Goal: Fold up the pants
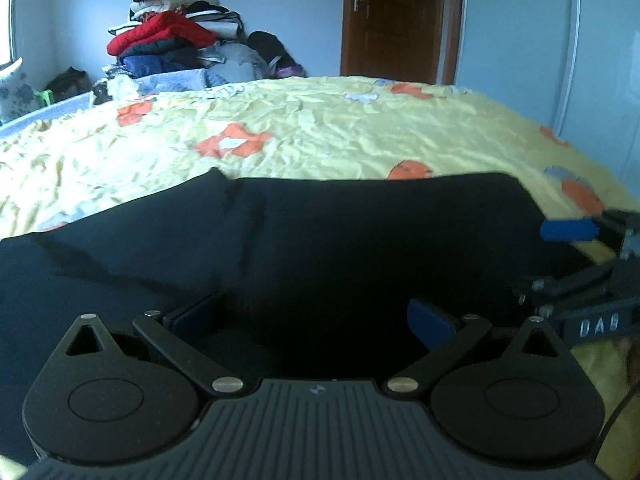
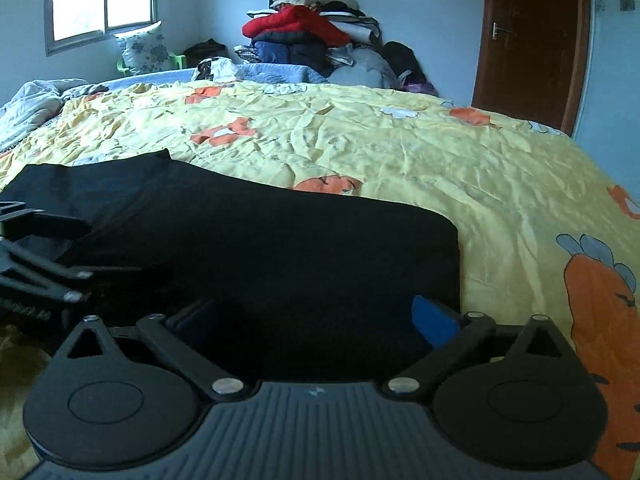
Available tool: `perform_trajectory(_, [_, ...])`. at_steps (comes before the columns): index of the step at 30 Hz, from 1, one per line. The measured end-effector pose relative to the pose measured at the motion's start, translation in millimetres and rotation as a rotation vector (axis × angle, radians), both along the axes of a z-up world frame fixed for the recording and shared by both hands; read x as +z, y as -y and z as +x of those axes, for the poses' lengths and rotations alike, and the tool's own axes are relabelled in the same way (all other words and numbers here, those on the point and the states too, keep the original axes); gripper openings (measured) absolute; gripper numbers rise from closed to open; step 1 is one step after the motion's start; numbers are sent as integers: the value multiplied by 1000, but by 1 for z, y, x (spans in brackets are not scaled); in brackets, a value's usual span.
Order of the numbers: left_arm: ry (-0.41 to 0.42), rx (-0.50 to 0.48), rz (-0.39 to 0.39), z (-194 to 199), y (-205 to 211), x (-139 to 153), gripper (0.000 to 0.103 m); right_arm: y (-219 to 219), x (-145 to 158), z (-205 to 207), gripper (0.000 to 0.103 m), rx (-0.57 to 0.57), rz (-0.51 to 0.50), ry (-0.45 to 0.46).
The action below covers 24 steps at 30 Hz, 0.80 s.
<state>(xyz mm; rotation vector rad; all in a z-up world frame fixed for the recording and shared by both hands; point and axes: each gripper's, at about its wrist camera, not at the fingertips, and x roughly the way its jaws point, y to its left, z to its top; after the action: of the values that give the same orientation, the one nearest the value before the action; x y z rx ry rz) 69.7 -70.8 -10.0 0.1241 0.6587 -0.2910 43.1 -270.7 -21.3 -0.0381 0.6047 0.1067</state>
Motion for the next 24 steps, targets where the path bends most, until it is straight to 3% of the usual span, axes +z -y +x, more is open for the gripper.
perform_trajectory(6, [-23, -28, -56, -4, -15, 5, 102, -1, 0, 0, 103, -7, 4, -5])
perform_trajectory(8, [4, -1, -90, -10, -29, 12, 102, -1, 0, -1, 103, -7, 5, -5])
perform_trajectory(12, [69, 128, -94, -17, -72, 26, 103, 0, 0, 0, 103, -6, 5, -5])
perform_trajectory(16, [110, 344, -95, -16, -136, 32, 103, 0, 0, 0, 103, -7, 6, -5])
perform_trajectory(18, [73, 430, -109, -11, -163, 26, 102, 0, 0, 1, 103, -12, 6, -7])
perform_trajectory(20, [-48, 428, -124, -2, -182, 14, 101, -3, 3, 0, 103, -36, -1, -10])
perform_trajectory(22, [-21, 338, -36, -11, -177, 8, 103, -10, 12, 0, 103, -77, -3, 12])
perform_trajectory(24, [32, 302, 53, -27, -167, 8, 103, -23, 30, -5, 103, -24, -1, 95])
